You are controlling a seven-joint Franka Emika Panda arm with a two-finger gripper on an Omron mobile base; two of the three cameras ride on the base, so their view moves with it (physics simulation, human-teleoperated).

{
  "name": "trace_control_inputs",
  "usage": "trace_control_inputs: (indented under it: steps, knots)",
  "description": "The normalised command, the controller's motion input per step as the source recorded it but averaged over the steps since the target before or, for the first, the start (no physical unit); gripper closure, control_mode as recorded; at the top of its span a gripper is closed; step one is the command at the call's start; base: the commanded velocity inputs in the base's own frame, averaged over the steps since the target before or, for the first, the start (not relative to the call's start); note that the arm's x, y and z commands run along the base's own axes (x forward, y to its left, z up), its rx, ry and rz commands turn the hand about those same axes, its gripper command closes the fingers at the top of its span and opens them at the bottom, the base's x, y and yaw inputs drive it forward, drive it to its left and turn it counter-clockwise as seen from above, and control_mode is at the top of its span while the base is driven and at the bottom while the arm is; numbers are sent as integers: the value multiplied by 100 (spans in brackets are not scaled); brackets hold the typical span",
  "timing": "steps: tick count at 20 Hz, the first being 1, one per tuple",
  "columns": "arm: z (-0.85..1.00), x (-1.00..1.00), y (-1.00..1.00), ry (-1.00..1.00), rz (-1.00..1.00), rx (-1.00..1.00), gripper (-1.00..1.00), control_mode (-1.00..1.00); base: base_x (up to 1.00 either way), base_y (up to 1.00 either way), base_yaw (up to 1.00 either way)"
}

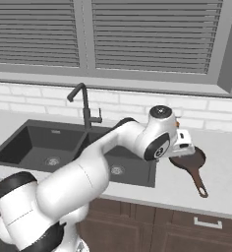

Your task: Pick the pan and sponge and place them into the sink. Then turn on the water.

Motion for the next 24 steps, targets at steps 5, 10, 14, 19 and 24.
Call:
trace_control_inputs:
  steps: [5,10,14,19,24]
  knots:
    - [-42,1,-42,20,7,-3,-100,-100,0,0,0]
    - [-35,2,-31,17,8,-1,-100,-100,0,0,0]
    - [-26,0,-33,10,6,0,-100,-100,0,0,0]
    - [-26,6,-22,3,5,0,-100,-100,0,0,0]
    - [-30,23,-19,0,8,1,-100,-100,0,0,0]
